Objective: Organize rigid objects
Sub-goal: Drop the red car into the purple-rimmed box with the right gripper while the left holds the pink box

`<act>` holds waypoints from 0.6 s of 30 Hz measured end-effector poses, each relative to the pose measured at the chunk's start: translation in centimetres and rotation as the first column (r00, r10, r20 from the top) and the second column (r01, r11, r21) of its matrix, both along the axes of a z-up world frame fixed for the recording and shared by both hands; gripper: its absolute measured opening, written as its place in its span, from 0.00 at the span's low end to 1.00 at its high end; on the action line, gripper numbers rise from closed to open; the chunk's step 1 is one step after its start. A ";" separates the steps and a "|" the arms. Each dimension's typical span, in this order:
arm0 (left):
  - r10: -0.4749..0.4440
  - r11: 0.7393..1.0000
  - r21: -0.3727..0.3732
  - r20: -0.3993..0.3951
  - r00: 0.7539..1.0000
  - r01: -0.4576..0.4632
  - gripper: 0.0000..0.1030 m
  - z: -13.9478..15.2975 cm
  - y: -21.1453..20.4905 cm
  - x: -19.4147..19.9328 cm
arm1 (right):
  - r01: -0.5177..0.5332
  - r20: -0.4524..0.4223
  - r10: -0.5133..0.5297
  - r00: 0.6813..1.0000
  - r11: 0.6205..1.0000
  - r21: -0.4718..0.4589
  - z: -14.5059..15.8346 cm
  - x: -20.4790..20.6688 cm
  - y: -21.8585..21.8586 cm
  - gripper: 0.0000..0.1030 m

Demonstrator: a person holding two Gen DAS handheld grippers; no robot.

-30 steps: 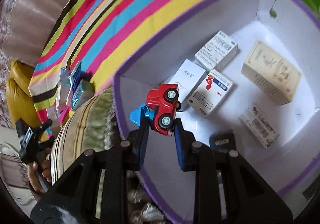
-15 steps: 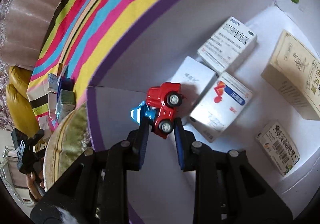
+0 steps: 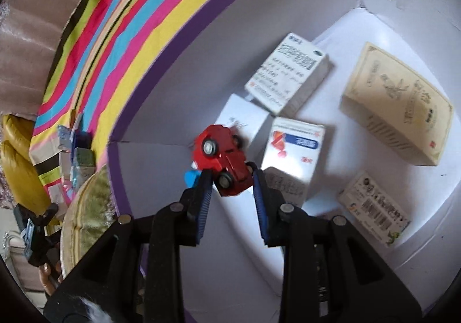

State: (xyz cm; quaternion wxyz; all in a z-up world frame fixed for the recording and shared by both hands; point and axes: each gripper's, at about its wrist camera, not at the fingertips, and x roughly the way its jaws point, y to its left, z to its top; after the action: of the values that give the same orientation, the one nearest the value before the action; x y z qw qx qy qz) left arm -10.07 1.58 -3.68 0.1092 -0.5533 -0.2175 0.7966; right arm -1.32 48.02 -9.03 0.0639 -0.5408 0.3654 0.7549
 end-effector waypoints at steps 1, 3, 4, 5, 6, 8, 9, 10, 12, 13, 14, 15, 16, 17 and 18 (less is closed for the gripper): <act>0.000 1.000 0.000 0.000 1.000 0.000 0.91 0.0 0.0 0.0 | 0.008 0.000 -0.008 1.000 1.000 -0.002 0.0 0.1 0.1 0.33; 0.000 1.000 0.000 0.000 1.000 0.000 0.91 0.0 0.0 0.0 | 0.019 0.001 -0.019 1.000 1.000 0.013 0.1 0.1 0.2 0.33; 0.000 1.000 0.000 0.000 1.000 0.000 0.91 0.0 0.0 0.0 | 0.025 0.001 -0.025 1.000 0.999 0.021 0.2 0.1 0.3 0.33; 0.000 1.000 0.000 0.000 1.000 0.000 0.91 0.0 0.0 0.0 | 0.029 0.002 -0.029 1.000 0.999 0.023 0.2 0.1 0.4 0.33; 0.000 1.000 0.000 0.001 1.000 0.000 0.91 0.0 0.0 0.0 | 0.033 0.000 -0.033 0.999 0.999 0.020 0.3 0.1 0.4 0.33; 0.000 1.000 0.000 0.001 1.000 0.000 0.91 0.0 0.1 0.0 | 0.041 -0.003 -0.041 0.999 0.999 0.020 0.3 0.1 0.5 0.34; 0.001 1.000 0.000 0.000 1.000 -0.001 0.91 0.0 0.0 0.0 | 0.051 -0.003 -0.051 0.999 0.998 0.026 0.4 0.1 0.6 0.35; 0.001 1.000 0.000 0.001 1.000 -0.001 0.91 0.0 0.1 0.0 | 0.055 -0.004 -0.055 0.998 0.998 0.035 0.4 0.0 0.6 0.35; 0.001 1.000 0.000 0.000 1.000 -0.001 0.91 0.0 0.1 0.0 | 0.063 -0.004 -0.063 0.998 0.996 0.064 0.7 -0.3 0.7 0.37; 0.001 1.000 0.000 0.000 1.000 -0.001 0.91 0.0 0.0 0.0 | 0.063 -0.001 -0.063 0.998 0.993 0.097 0.9 -0.5 0.7 0.40; 0.001 1.000 0.000 0.000 1.000 -0.001 0.91 0.0 0.0 0.0 | 0.059 0.007 -0.061 0.998 0.988 0.140 1.2 -0.7 0.5 0.41; 0.001 1.000 0.000 0.000 1.000 -0.001 0.91 0.0 0.0 0.0 | 0.057 0.016 -0.060 0.998 0.983 0.177 1.3 -0.9 0.4 0.44; 0.001 1.000 0.000 0.000 1.000 -0.001 0.91 0.0 0.0 0.0 | 0.053 0.028 -0.060 0.998 0.978 0.203 1.4 -1.0 0.3 0.48; 0.001 1.000 0.000 0.000 1.000 -0.001 0.91 0.0 0.0 0.0 | 0.051 0.040 -0.062 0.997 0.972 0.230 1.5 -1.1 0.2 0.50; 0.001 1.000 0.000 0.000 1.000 -0.001 0.91 0.0 0.0 0.0 | 0.047 0.051 -0.062 0.997 0.965 0.257 1.6 -1.2 0.1 0.54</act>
State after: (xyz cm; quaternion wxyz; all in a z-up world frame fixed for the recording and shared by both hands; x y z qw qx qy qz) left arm -10.06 1.63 -3.67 0.1088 -0.5533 -0.2177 0.7966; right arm -2.49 48.09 -7.47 0.1643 -0.5399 0.2779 0.7773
